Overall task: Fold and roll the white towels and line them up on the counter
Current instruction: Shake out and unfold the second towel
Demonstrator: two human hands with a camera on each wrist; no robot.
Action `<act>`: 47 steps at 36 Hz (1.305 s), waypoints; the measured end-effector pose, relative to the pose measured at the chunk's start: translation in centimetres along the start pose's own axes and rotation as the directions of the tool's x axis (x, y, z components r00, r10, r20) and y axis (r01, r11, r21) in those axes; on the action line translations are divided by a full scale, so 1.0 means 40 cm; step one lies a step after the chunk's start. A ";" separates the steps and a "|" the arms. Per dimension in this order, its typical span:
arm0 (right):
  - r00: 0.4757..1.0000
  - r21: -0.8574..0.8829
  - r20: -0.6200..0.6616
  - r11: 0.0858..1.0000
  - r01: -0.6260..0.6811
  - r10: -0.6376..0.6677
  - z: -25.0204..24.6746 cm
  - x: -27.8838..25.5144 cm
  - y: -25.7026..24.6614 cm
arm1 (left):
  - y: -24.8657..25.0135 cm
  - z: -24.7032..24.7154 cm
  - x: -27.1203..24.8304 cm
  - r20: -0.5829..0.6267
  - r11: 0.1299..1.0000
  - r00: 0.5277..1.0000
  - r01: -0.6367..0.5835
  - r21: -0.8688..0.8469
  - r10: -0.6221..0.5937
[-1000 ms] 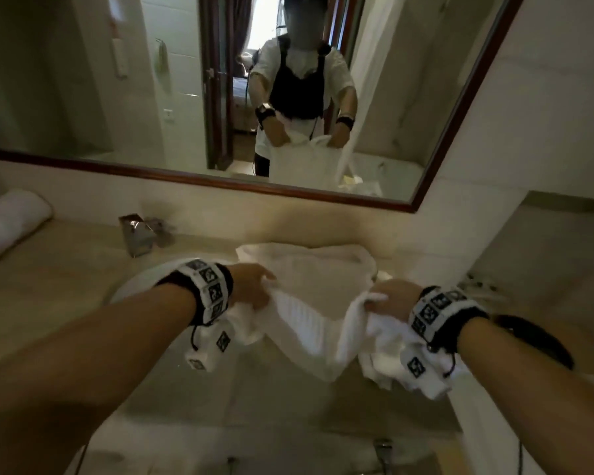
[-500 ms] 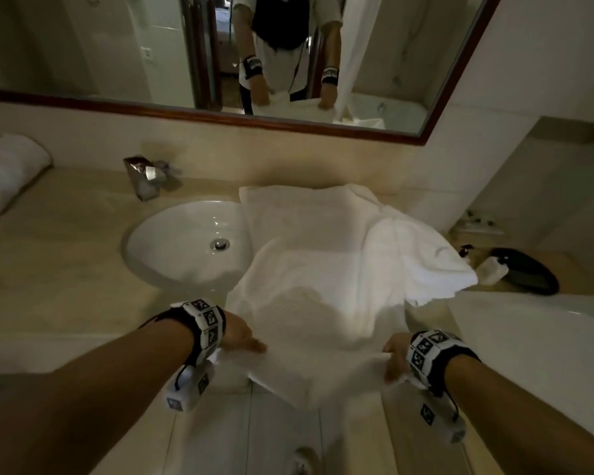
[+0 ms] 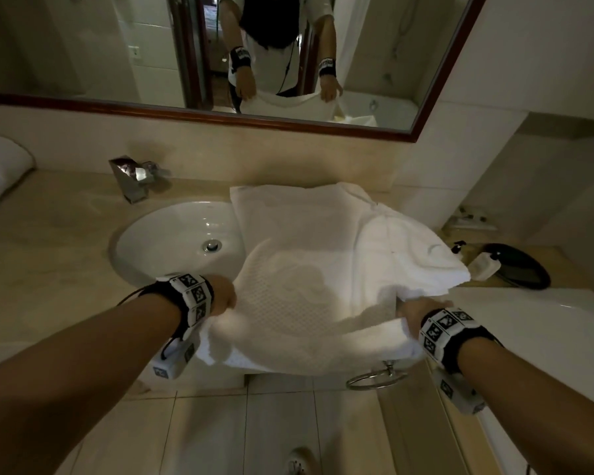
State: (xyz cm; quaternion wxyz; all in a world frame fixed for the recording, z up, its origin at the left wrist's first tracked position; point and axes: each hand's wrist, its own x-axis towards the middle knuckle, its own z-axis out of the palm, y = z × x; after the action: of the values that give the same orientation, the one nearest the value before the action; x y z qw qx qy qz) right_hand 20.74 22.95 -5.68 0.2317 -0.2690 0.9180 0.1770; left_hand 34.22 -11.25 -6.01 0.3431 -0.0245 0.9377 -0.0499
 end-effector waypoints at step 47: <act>0.942 0.938 -0.334 -0.100 0.331 -0.022 -0.194 -0.074 -0.254 | 0.139 -0.167 -0.107 -0.711 0.896 0.670 -0.426 -0.129 0.216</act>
State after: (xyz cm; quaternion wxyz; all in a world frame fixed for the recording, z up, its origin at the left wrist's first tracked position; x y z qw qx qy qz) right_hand 26.24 12.62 0.28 0.2762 -0.1501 0.7260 -0.6117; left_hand 33.11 -4.84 1.21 -0.0277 0.1137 0.9830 0.1413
